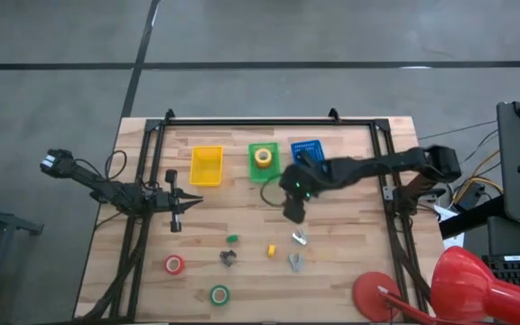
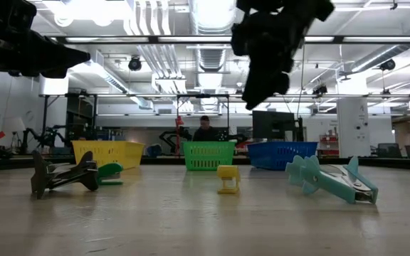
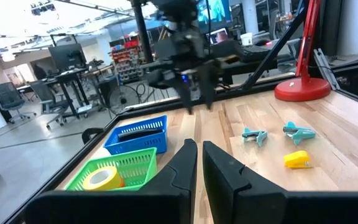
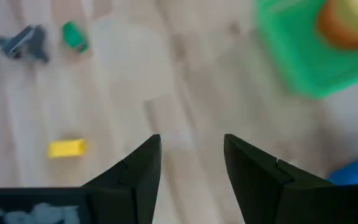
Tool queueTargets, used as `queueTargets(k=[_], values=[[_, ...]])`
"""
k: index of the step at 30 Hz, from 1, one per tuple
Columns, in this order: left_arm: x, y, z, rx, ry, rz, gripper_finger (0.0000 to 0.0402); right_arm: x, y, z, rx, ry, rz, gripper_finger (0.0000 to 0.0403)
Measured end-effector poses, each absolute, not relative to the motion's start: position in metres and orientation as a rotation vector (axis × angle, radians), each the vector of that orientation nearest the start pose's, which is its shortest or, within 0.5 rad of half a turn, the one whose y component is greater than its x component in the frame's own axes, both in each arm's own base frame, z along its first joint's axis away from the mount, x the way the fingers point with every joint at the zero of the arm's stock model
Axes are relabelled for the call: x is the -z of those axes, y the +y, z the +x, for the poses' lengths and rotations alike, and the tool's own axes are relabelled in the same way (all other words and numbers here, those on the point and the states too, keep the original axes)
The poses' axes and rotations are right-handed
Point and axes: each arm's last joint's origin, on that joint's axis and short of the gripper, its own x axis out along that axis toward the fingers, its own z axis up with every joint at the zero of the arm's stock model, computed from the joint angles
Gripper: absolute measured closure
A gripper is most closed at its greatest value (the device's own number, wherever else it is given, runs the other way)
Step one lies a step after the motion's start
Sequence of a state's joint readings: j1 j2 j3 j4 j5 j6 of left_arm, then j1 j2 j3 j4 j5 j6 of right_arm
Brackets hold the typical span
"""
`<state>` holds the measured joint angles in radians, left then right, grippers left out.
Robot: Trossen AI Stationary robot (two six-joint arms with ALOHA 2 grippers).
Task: Pick and place Stapler, Stapler remover, tape
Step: Put the green tape into the green bin
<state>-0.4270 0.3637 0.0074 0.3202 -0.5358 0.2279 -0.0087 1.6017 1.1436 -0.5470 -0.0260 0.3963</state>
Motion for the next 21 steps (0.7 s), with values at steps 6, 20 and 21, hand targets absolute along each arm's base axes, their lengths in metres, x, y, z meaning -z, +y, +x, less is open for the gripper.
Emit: queueTargets(k=[6,20,21], values=[[-0.165,-0.035,0.112,-0.104,0.047,0.246,0.0371,-0.212,0.022,0.314,0.154,0.999,0.416,0.0241],[-0.164,-0.035,0.112,-0.104,0.051,0.248,0.0371,-0.207,0.046,0.324,0.026,0.843,0.357,0.0278],[-0.164,-0.035,0.112,-0.104,0.051,0.248,0.0371,-0.208,0.047,0.325,0.015,0.827,0.344,0.0281]])
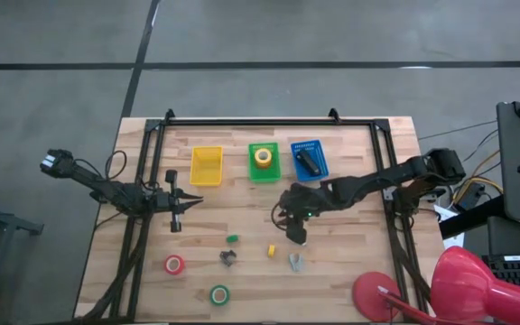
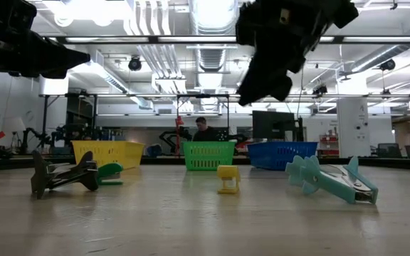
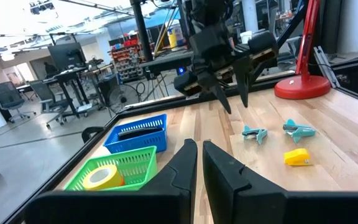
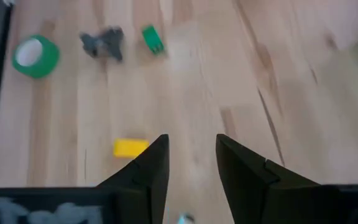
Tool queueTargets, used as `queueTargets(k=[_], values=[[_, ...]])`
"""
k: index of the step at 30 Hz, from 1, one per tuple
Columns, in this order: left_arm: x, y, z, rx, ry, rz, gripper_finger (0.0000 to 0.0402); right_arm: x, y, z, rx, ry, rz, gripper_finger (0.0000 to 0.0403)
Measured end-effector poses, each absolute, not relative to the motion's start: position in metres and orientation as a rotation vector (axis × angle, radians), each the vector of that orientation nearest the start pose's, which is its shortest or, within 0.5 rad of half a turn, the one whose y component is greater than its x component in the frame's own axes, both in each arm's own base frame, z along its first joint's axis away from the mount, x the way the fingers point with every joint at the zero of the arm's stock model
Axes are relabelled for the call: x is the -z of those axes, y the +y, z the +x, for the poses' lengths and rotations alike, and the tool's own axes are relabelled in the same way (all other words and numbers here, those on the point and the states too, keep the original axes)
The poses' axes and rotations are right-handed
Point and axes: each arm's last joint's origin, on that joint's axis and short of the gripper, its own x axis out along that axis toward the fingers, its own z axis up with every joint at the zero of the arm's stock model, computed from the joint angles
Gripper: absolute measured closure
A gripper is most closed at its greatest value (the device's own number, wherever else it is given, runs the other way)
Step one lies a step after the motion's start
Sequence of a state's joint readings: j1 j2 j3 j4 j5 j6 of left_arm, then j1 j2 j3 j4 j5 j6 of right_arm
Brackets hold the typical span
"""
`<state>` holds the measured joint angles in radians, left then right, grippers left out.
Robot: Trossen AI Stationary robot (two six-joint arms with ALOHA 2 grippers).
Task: Pick and place Stapler, Stapler remover, tape
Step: Put the green tape into the green bin
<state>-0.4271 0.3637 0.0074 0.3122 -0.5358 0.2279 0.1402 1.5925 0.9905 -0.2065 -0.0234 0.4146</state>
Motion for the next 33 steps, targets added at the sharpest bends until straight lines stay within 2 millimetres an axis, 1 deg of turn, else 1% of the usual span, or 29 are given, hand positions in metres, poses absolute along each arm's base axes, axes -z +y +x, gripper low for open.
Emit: queueTargets(k=[3,6,12,16,19,25,29,33], values=[[-0.164,-0.035,0.112,-0.104,0.052,0.248,0.0371,-0.21,0.047,0.326,-0.001,0.807,0.316,0.0292],[-0.164,-0.035,0.112,-0.104,0.051,0.248,0.0371,-0.209,0.047,0.326,-0.011,0.809,0.293,0.0312],[-0.164,-0.035,0.112,-0.104,0.051,0.248,0.0371,-0.209,0.047,0.326,-0.034,0.811,0.222,0.0386],[-0.164,-0.035,0.112,-0.104,0.051,0.248,0.0371,-0.213,0.045,0.324,0.004,0.785,0.161,0.0393],[-0.164,-0.035,0.112,-0.104,0.051,0.248,0.0371,-0.219,0.043,0.318,0.016,0.736,0.119,0.0394],[-0.164,-0.035,0.112,-0.104,0.052,0.249,0.0371,-0.231,0.039,0.292,-0.014,0.598,0.087,0.0394],[-0.163,-0.035,0.112,-0.103,0.058,0.252,0.0371,-0.235,0.036,0.268,-0.039,0.473,0.079,0.0394],[-0.163,-0.035,0.112,-0.103,0.062,0.254,0.0371,-0.234,0.034,0.243,-0.091,0.352,0.063,0.0394]])
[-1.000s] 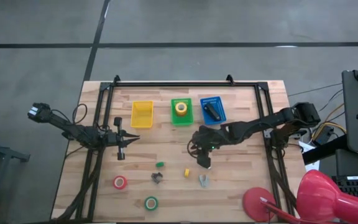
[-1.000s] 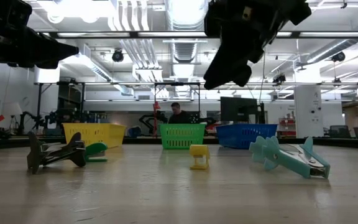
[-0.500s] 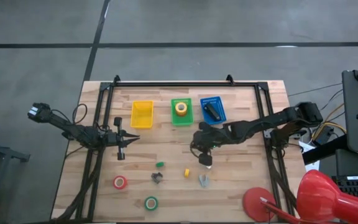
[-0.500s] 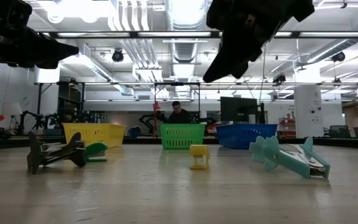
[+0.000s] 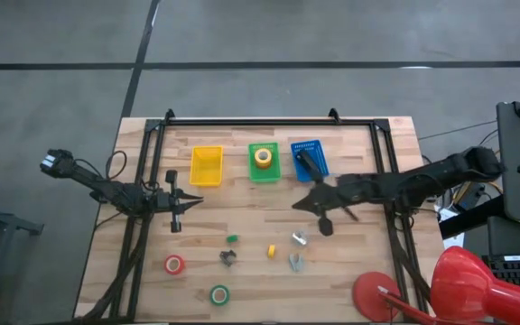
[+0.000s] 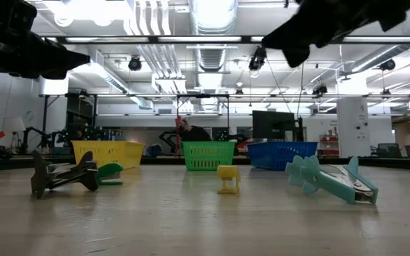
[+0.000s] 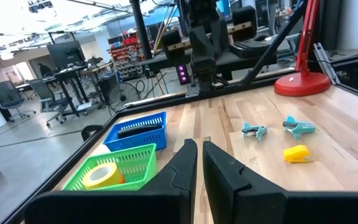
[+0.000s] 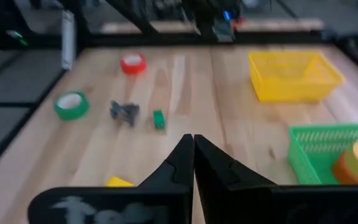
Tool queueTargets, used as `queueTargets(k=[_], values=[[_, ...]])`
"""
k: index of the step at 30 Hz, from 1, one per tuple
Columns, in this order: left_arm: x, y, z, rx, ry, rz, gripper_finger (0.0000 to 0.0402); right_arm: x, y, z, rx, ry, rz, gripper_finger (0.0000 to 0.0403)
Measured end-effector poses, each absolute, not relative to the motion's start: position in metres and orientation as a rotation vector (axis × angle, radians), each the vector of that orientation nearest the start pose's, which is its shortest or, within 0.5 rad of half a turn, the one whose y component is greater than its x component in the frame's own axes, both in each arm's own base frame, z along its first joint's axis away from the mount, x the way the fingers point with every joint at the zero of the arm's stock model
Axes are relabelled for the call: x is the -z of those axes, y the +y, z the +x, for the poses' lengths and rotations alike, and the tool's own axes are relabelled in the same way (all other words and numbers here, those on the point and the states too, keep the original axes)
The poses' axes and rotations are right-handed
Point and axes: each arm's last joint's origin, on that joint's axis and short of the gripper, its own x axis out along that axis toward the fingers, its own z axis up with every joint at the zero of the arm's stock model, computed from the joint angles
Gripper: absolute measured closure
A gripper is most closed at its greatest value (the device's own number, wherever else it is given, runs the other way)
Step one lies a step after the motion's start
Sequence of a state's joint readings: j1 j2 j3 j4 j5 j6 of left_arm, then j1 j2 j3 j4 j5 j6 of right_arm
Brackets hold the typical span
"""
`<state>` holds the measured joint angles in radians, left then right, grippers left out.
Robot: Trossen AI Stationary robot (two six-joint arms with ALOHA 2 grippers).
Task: Pick and place Stapler, Stapler remover, tape
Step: Put the green tape into the green bin
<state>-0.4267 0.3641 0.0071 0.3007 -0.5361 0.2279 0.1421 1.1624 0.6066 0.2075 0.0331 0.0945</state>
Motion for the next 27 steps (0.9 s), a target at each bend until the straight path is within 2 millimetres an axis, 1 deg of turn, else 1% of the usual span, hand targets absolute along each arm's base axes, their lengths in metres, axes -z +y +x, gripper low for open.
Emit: queueTargets(k=[4,7,15,18,23,27], values=[[-0.163,-0.035,0.112,-0.102,0.066,0.256,0.0371,-0.232,0.031,0.22,-0.113,0.278,-0.001,0.0394],[-0.162,-0.035,0.112,-0.102,0.067,0.256,0.0371,-0.229,0.029,0.205,-0.113,0.243,0.008,0.0394],[-0.162,-0.035,0.112,-0.102,0.067,0.256,0.0371,-0.228,0.025,0.176,-0.121,0.156,0.011,0.0394],[-0.162,-0.035,0.112,-0.102,0.067,0.256,0.0371,-0.225,0.024,0.167,-0.12,0.135,0.013,0.0394],[-0.162,-0.035,0.112,-0.102,0.067,0.256,0.0371,-0.223,0.023,0.16,-0.117,0.12,0.04,0.0394],[-0.162,-0.035,0.112,-0.102,0.067,0.257,0.0371,-0.221,0.024,0.158,-0.184,0.124,0.08,0.0394]])
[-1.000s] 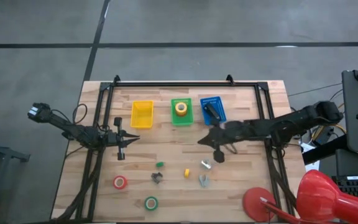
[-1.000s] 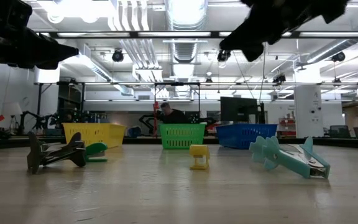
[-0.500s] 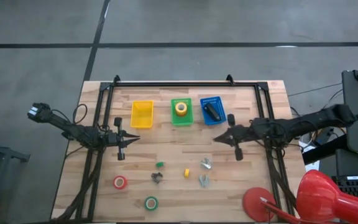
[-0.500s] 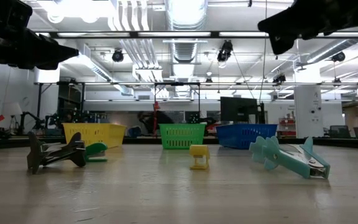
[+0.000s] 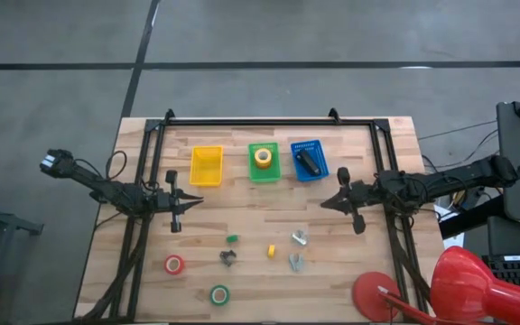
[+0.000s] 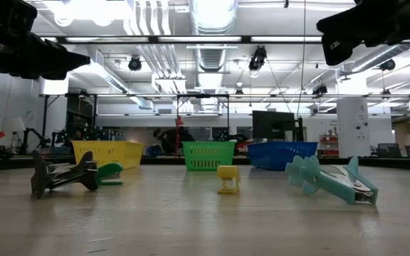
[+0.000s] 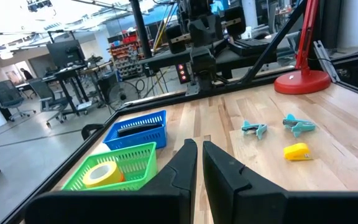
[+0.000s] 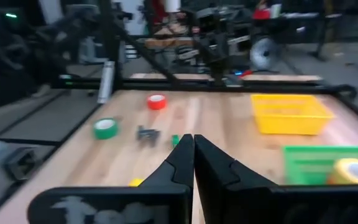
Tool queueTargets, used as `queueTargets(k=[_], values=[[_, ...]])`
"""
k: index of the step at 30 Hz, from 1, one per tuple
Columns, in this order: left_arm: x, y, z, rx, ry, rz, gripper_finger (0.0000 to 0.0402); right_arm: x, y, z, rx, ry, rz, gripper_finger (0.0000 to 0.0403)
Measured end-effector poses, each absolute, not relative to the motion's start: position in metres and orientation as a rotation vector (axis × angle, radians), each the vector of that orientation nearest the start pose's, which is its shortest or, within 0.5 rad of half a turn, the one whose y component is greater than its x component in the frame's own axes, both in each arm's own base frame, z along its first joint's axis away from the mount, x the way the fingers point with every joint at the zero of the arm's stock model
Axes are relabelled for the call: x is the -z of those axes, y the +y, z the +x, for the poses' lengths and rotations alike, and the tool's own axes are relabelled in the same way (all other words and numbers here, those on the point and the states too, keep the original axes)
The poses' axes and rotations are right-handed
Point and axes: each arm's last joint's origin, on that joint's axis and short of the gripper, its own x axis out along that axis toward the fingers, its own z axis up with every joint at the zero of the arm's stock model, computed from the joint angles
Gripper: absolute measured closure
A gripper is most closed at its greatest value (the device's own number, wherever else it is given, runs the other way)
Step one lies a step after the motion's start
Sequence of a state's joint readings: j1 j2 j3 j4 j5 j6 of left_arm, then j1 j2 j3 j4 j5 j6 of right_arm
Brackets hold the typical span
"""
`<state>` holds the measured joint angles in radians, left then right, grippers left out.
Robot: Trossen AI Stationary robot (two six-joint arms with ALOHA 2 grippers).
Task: Pick and place Stapler, Stapler remover, tape
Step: Put the green tape into the green bin
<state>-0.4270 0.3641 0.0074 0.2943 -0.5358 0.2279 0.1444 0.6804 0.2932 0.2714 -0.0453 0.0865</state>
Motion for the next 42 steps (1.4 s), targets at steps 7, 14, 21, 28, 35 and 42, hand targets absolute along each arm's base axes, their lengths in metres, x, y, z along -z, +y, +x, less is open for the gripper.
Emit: queueTargets(k=[7,14,21,28,35,42], values=[[-0.162,-0.035,0.112,-0.102,0.068,0.257,0.0371,-0.22,0.03,0.16,-0.357,0.168,0.176,0.0394],[-0.162,-0.035,0.112,-0.102,0.068,0.257,0.0371,-0.214,0.031,0.165,-0.369,0.221,0.209,0.0394],[-0.165,-0.035,0.112,-0.106,0.04,0.242,0.0371,-0.202,0.039,0.174,-0.396,0.303,0.289,0.038],[-0.195,-0.033,0.108,-0.113,-0.26,-0.068,0.0371,-0.195,0.044,0.183,-0.409,0.326,0.288,0.0304],[-0.201,-0.037,0.11,0.06,-0.312,-0.443,0.0371,-0.194,0.044,0.184,-0.43,0.308,0.187,0.026],[-0.226,-0.05,0.134,0.105,-0.255,-0.692,0.0371,-0.203,0.044,0.183,-0.44,0.253,0.134,0.0262]])
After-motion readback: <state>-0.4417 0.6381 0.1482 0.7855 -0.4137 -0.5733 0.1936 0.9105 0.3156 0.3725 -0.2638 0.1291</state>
